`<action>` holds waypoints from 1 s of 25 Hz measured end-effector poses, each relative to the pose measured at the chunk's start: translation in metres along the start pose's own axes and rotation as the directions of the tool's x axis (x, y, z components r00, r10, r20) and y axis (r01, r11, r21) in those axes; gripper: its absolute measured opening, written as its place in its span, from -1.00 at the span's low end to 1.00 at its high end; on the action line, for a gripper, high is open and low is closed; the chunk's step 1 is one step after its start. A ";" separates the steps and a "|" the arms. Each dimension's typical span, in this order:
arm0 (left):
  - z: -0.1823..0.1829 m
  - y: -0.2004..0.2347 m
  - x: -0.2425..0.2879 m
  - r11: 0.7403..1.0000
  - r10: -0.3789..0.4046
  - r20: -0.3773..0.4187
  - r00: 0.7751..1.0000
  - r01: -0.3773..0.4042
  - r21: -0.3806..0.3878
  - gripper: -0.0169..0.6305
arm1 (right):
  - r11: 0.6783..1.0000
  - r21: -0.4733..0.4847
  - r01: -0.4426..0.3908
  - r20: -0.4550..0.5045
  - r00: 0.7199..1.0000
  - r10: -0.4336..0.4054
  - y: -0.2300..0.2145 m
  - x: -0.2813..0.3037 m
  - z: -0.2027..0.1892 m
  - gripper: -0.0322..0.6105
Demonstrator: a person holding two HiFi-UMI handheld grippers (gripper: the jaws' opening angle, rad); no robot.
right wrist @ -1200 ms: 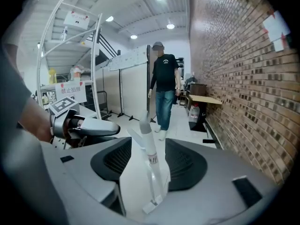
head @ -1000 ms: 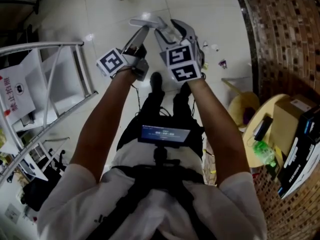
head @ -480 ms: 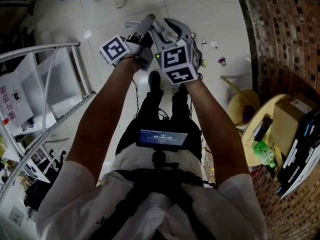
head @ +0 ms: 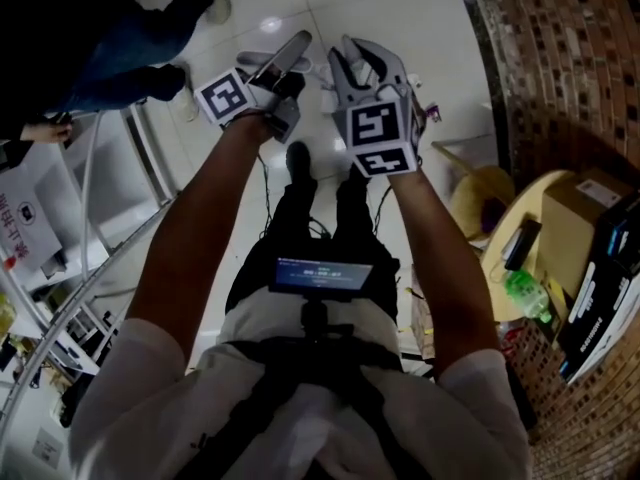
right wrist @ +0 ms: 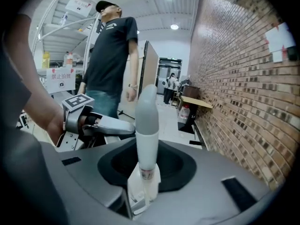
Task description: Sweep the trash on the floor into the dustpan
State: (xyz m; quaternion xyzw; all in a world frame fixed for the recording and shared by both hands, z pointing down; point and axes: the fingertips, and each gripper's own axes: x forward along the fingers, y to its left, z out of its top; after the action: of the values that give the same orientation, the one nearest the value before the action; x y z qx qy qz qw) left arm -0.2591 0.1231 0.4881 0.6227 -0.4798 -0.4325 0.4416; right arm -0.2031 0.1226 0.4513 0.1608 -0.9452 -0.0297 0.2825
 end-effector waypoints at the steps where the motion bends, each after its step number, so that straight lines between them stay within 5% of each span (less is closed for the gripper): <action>1: -0.005 -0.002 0.002 1.000 -0.002 -0.018 1.000 0.002 0.005 -0.44 | 1.000 0.018 0.011 0.003 1.000 -0.011 -0.009 -0.006 -0.003 -0.63; 8: -0.012 -0.021 0.007 0.999 -0.015 -0.050 0.999 0.017 0.045 -0.62 | 0.998 0.018 0.064 -0.006 0.998 -0.064 -0.067 -0.044 -0.013 -0.63; 17: -0.040 -0.045 0.008 0.998 0.033 -0.014 0.999 -0.033 0.051 -0.73 | 1.000 0.011 0.013 0.042 0.999 -0.014 -0.125 -0.164 -0.032 -0.63; 25: -0.059 -0.058 0.007 0.999 0.043 0.010 0.999 -0.043 0.028 -0.83 | 0.997 -0.073 -0.009 -0.071 0.997 0.003 -0.141 -0.239 -0.079 -0.64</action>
State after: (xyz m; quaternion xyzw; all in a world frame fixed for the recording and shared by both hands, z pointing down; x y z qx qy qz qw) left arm -0.1890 0.1330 0.4452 0.6164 -0.5010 -0.4190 0.4398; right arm 0.0684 0.0686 0.3716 0.1486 -0.9334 -0.0576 0.3215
